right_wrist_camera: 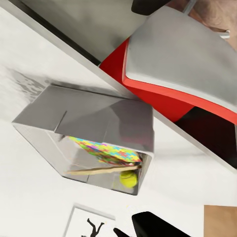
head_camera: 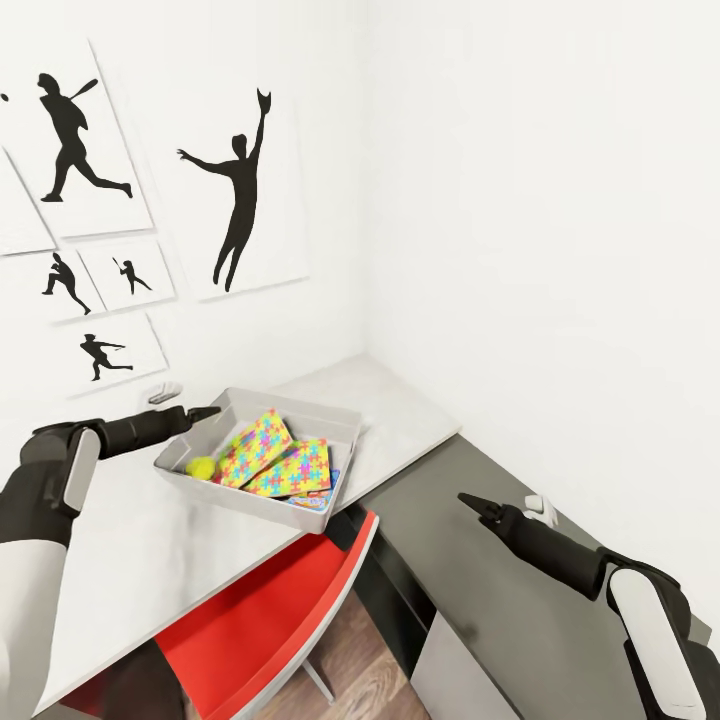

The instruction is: Put all the toys in the child's room - the three board games (two on the bed and one on the table), the two jigsaw puzzles on the table, and the tennis ball on the table - inside the toy box on the table in the child's room.

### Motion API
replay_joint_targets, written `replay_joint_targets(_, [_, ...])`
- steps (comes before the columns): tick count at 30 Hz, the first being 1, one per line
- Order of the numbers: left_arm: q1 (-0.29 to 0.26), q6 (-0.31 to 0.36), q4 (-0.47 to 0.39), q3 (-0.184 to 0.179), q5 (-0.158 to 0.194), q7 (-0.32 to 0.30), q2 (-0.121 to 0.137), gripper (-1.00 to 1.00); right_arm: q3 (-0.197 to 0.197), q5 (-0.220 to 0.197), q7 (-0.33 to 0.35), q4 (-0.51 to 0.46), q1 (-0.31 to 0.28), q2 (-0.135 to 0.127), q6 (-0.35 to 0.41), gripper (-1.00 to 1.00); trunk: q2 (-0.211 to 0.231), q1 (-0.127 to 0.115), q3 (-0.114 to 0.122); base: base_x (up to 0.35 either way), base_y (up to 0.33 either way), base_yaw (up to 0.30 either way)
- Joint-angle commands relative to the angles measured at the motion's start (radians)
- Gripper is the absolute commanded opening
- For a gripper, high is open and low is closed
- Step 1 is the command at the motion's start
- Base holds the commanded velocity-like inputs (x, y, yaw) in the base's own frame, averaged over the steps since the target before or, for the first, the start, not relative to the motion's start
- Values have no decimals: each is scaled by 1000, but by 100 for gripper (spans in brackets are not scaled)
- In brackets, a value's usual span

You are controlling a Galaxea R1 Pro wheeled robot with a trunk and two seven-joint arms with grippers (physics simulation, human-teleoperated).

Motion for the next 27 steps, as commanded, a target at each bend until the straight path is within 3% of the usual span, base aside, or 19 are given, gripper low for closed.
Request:
replay_joint_targets(1, [-1,5,-2,2,2,-3,0,100,-2,9,10,0,-1,0,5,100,-2,1,-2,0,0,0])
replay_joint_targets(10, [-1,12,-8,11,7,-27,7,100,-2,9,10,0,-1,0,5,100,-2,1,-2,0,0,0])
replay_joint_targets(14, [0,16,-8,31,7,-149,29,100,-2,9,10,0,-1,-1,5,100,-2,1,-2,0,0,0])
replay_joint_targets(20, [8,21,-2,73,5,-428,109,100,-7,9,13,0,-1,-1,5,100,-2,1,0,-118,31,-40])
replay_joint_targets(24, [20,17,3,133,3,-516,130,100,-9,9,15,0,-1,-1,5,100,-2,1,5,-220,52,-126])
replay_joint_targets(27, [61,13,13,184,0,-569,139,100,-9,9,16,0,-1,-1,5,100,-2,1,10,-81,14,-140])
